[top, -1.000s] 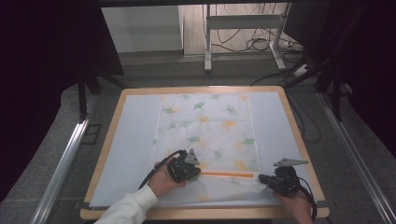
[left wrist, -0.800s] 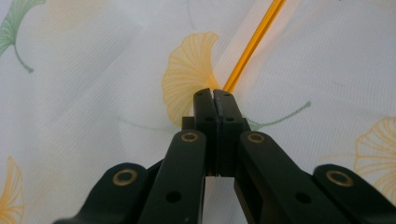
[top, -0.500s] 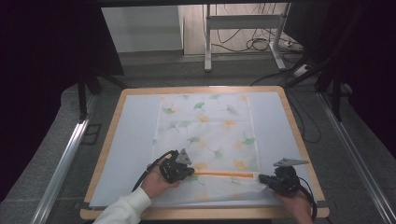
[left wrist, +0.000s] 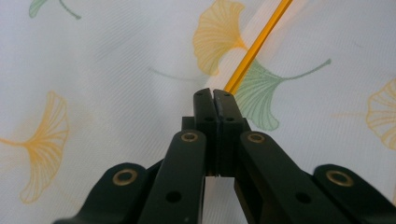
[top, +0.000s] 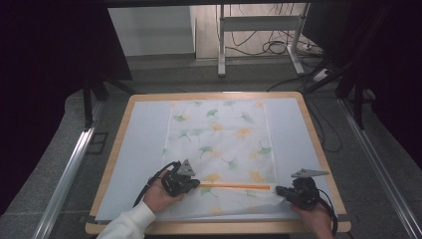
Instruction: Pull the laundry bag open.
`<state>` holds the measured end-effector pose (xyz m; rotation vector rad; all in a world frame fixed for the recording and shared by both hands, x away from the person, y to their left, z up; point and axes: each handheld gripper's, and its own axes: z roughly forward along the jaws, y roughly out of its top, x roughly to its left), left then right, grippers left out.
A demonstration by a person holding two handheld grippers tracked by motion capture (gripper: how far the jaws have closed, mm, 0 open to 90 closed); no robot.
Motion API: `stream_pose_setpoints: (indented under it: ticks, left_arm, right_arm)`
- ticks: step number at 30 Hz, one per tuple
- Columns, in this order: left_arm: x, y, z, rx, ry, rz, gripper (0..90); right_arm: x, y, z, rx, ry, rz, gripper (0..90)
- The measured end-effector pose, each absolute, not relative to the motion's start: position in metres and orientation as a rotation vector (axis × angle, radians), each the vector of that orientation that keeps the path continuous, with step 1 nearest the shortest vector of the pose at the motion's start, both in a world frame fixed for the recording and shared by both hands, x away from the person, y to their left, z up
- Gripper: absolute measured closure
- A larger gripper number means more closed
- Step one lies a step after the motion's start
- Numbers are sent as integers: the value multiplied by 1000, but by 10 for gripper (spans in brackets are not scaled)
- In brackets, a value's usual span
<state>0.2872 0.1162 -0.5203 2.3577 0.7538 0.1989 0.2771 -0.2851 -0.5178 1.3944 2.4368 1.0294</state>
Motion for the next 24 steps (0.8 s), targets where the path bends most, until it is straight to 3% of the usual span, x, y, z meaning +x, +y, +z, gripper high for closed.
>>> stream_pose_setpoints:
  ticks: [24]
  left_arm:
    - [279,143,-520,2372,800,236,900]
  right_arm:
    - [277,-285,-517,1391,2440,1010,896]
